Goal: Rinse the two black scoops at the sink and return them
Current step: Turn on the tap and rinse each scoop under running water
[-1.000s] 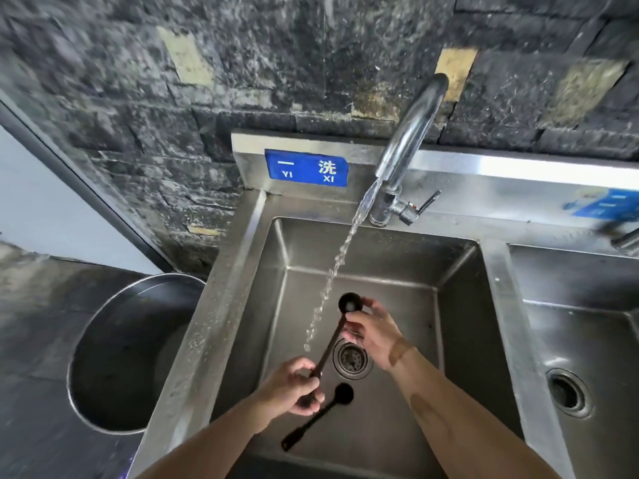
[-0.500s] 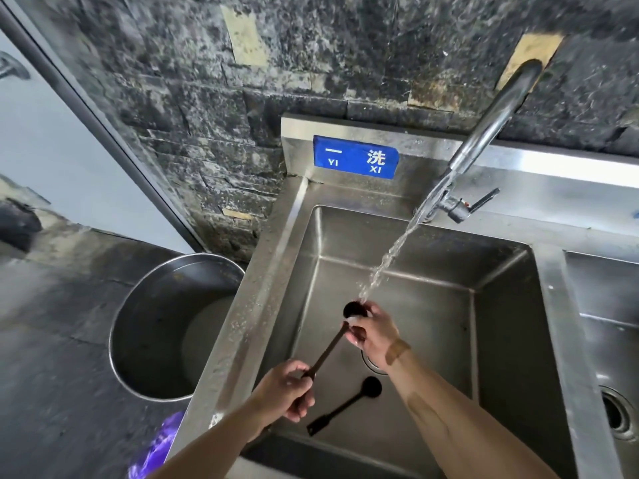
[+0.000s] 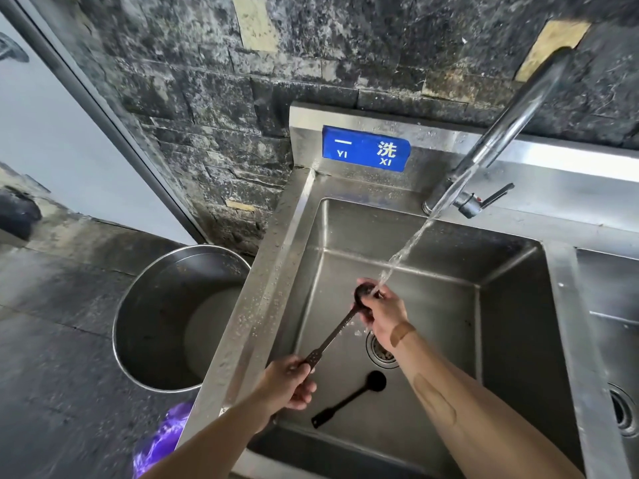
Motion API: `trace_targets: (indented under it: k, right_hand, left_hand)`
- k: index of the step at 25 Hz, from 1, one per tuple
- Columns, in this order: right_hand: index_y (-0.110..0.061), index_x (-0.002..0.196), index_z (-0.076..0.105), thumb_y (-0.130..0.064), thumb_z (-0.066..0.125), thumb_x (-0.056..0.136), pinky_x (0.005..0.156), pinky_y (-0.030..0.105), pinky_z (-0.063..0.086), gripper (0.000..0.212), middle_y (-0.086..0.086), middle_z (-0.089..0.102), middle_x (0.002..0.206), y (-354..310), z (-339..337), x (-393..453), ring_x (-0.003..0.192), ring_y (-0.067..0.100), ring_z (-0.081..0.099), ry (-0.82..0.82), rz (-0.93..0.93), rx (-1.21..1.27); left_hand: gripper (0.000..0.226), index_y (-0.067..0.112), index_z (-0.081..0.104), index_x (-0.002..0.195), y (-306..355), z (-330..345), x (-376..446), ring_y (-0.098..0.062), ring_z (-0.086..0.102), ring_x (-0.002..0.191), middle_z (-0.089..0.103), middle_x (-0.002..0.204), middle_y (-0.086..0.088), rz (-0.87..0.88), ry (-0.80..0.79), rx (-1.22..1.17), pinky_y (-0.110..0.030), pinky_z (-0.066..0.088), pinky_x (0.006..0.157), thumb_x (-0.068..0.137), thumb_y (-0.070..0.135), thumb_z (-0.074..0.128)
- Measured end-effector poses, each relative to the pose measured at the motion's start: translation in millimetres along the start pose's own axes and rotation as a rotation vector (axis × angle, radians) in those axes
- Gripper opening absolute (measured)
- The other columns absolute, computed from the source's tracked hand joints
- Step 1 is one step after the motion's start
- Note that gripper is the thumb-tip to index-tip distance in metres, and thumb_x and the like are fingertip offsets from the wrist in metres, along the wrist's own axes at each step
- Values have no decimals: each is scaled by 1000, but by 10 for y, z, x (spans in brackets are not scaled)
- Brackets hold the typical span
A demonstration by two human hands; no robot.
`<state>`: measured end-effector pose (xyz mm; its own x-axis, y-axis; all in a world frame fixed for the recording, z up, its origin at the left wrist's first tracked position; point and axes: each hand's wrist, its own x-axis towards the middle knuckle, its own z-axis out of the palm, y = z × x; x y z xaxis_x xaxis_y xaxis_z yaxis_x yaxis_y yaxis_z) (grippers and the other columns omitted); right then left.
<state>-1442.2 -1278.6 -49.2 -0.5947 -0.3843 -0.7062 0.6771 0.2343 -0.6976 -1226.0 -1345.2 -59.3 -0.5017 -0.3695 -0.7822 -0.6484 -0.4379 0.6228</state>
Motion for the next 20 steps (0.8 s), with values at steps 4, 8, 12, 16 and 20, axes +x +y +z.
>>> trace_targets:
  k: [4,8,12,16,20]
  right_hand:
    - [-18,111,68,16,42,92,46,24,45,47,22,64,119,-41,2,-3,66,18,66,-35,19,58]
    - [-15,115,64,13,45,93,50,27,42,41,23,68,112,-97,-31,-35,67,20,65,-48,-4,76]
    - [-11,115,66,25,32,86,54,29,40,57,25,59,121,-179,-103,-45,74,23,61,-133,42,150]
    - [-12,125,62,20,35,85,58,30,44,59,19,58,122,-261,-169,-56,81,25,63,-200,86,248]
    - [-15,125,61,1,51,91,64,33,47,39,10,64,103,-294,-193,-71,83,25,66,-192,69,294]
  left_hand:
    - [15,5,61,100,14,20,31,-15,60,52,67,74,-9,-2,-8,-25,-27,52,50,99,8,47]
    - [16,6,64,104,22,37,47,-14,59,51,67,75,-9,-20,-9,-50,-27,53,51,99,8,48]
    - [16,7,64,99,48,86,49,-16,56,51,66,68,-8,-100,36,-215,-28,52,52,97,19,54]
    - [22,8,61,85,117,137,41,-18,51,54,61,68,-11,-187,61,-586,-26,49,50,95,28,59]
    - [12,4,62,88,159,206,70,-19,55,63,60,72,-12,-165,67,-740,-27,54,51,92,15,62]
